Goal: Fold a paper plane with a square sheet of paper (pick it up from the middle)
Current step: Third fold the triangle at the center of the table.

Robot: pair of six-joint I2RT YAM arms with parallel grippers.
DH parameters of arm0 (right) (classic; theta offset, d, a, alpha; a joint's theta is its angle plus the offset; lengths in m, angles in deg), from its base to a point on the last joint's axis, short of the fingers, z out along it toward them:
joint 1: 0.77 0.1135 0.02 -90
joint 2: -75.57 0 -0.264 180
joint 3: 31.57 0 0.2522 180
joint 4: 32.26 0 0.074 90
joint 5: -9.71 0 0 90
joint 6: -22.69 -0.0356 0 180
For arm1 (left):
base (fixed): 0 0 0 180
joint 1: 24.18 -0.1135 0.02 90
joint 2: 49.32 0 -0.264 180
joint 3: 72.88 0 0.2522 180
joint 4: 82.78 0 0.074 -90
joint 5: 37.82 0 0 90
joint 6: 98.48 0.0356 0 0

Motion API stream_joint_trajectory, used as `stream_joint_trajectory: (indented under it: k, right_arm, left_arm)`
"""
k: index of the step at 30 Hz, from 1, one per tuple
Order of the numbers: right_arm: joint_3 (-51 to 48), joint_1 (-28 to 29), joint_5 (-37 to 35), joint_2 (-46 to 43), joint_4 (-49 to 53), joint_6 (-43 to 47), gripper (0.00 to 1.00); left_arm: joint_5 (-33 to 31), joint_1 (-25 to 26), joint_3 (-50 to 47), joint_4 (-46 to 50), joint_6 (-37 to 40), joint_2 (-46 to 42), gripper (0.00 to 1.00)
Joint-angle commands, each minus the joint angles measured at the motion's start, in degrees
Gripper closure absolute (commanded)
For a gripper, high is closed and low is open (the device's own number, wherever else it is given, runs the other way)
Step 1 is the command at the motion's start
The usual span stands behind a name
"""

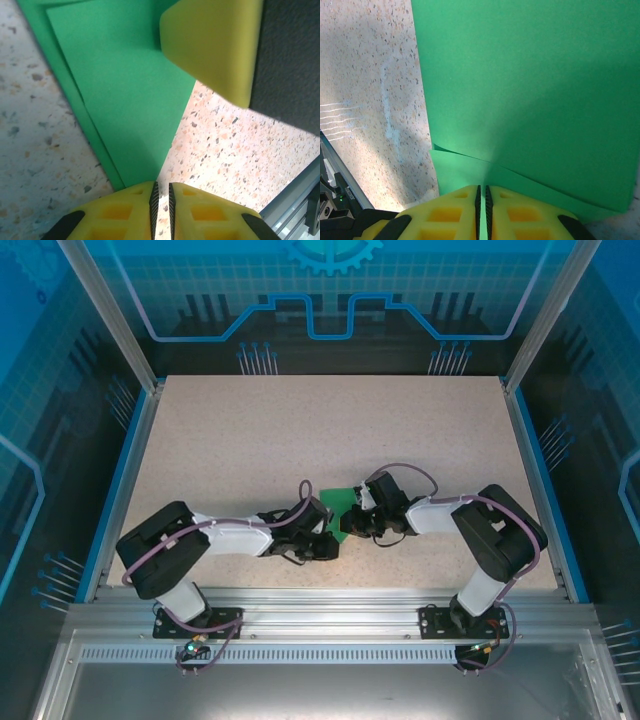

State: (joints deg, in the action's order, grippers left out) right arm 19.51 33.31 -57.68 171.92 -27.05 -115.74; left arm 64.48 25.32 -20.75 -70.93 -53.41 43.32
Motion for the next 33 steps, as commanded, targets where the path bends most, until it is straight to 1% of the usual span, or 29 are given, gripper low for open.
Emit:
stream_joint_trajectory:
  k: [1, 6, 10, 14, 17, 23, 29, 33]
  right_arm:
    - [0.3, 0.3, -2.5, 3.0, 1.5, 0.7, 0.86]
    - [0.7, 0.2, -1.9, 3.0, 1.5, 0.8, 0.86]
    - [1.5, 0.4, -0.6, 2.0, 1.6, 0.9, 0.84]
    - [3.4, 0.5, -0.1, -1.1, 4.4, 1.8, 0.83]
    - [4.8, 0.5, -1.0, -4.8, 7.8, 2.8, 0.81]
    - [4.3, -1.5, -6.2, -14.3, 16.1, 5.0, 0.71]
    - [-1.4, -7.5, -5.2, -21.7, 18.0, 5.3, 0.65]
    - [-3.0, -8.8, -5.0, -23.0, 18.8, 5.8, 0.64]
  left_arm:
    - [0.9, -0.1, -3.5, 9.0, -0.4, -1.2, 0.81]
    - [0.4, -0.1, -6.2, 11.9, -0.3, -6.2, 0.81]
    - [-1.3, -0.4, -7.4, 13.9, -0.7, -12.7, 0.80]
    - [-2.8, -2.3, -5.7, 16.4, -0.3, -18.5, 0.79]
    - [-3.5, -3.9, -3.0, 16.9, 0.8, -20.2, 0.77]
    - [-3.4, -6.0, 3.2, 16.7, 3.0, -17.2, 0.77]
    - [0.2, -6.4, 7.6, 13.4, 3.6, -11.9, 0.78]
    - [2.5, -6.4, 9.7, 12.0, 4.3, -8.4, 0.78]
